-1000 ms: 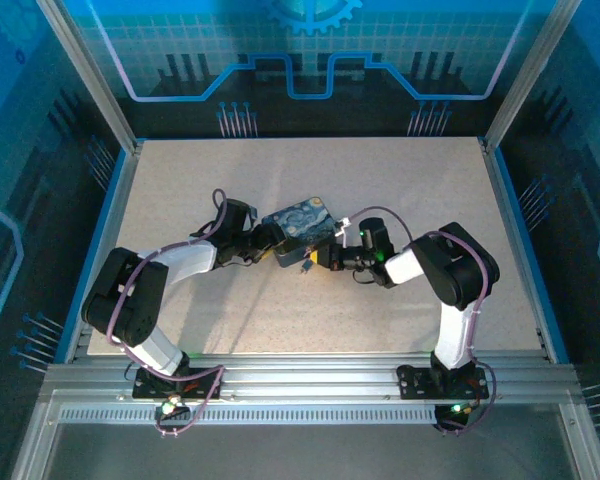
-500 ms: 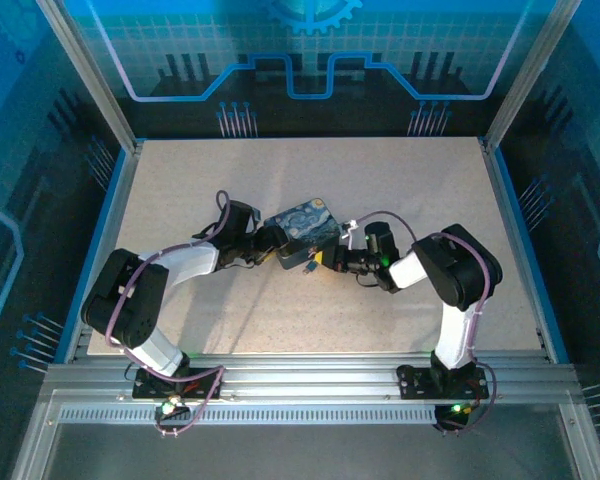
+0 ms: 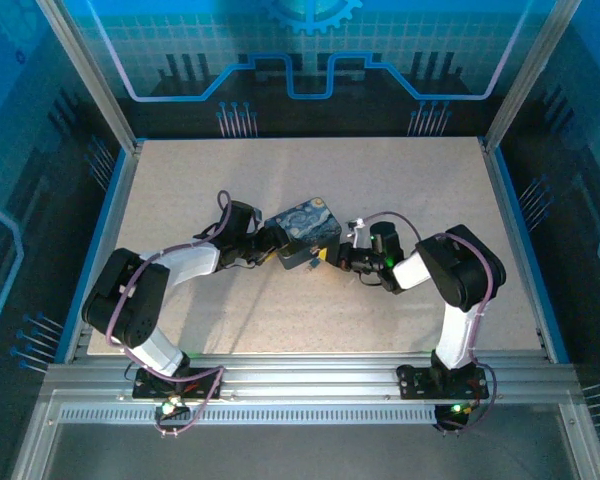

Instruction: Unlock the padlock with the key

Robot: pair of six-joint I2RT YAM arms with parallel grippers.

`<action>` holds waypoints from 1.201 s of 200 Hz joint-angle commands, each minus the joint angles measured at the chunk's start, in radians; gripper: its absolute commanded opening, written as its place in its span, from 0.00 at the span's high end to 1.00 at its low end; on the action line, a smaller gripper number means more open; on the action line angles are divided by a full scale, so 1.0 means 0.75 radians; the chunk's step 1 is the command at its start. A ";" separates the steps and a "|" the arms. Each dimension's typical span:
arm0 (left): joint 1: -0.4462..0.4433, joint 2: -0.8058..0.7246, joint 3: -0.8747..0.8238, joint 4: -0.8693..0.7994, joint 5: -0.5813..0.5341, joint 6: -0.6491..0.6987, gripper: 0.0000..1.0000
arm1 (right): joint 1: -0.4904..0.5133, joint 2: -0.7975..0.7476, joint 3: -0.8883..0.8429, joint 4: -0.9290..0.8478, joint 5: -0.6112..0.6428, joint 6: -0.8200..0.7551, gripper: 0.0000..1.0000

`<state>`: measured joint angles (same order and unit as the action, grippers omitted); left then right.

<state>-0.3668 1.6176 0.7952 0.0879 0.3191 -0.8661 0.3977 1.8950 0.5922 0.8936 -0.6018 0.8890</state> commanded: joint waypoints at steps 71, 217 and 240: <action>-0.022 0.043 -0.004 -0.125 -0.018 0.004 0.46 | -0.043 -0.079 -0.023 0.023 0.052 0.001 1.00; 0.067 0.111 0.177 -0.208 -0.037 0.096 0.45 | -0.075 -0.431 -0.085 -0.436 0.072 -0.288 1.00; 0.090 0.154 0.248 -0.226 -0.026 0.123 0.44 | -0.068 -0.517 -0.067 -0.586 0.076 -0.357 1.00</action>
<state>-0.3252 1.6897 0.9234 -0.0135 0.3183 -0.8211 0.3523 1.5734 0.5289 0.6029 -0.5461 0.7113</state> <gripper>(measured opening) 0.553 0.057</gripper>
